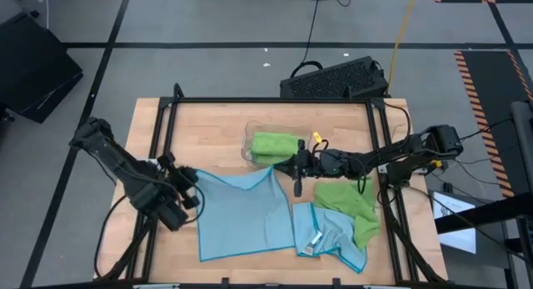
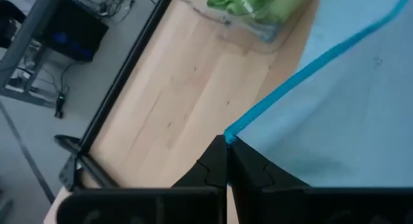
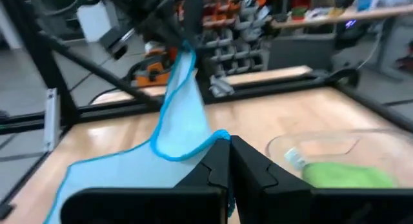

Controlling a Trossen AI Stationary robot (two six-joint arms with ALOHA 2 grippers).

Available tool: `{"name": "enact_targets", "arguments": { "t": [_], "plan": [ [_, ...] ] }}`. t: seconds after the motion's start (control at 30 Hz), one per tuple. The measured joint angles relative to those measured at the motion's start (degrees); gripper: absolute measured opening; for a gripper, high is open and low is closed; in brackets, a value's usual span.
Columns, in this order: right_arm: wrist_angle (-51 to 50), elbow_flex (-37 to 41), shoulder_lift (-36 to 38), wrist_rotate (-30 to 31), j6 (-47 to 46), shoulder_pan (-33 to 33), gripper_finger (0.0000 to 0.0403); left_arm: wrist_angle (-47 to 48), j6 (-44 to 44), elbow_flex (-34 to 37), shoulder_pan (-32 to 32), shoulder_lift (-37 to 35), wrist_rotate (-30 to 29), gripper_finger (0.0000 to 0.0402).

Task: Fold microfiber towels
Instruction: Fold the blue left microfiber cloth

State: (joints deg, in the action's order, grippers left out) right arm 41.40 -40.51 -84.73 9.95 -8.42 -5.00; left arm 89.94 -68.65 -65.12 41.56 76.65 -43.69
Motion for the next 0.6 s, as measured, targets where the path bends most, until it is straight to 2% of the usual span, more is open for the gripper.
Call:
{"name": "enact_targets", "arguments": {
  "t": [0.33, 0.6],
  "plan": [
    [-2.8, 0.0, 0.0, -8.8, -6.6, 0.0, 0.0000, -7.0, -5.9, 5.3, 6.5, 0.3, 3.2, 0.0007],
    [-8.1, 0.0, -0.4, -10.3, -9.8, -2.6, 0.0000, -20.1, -1.9, 8.1, 12.7, 0.2, 5.0, 0.0007]
  ]
}}
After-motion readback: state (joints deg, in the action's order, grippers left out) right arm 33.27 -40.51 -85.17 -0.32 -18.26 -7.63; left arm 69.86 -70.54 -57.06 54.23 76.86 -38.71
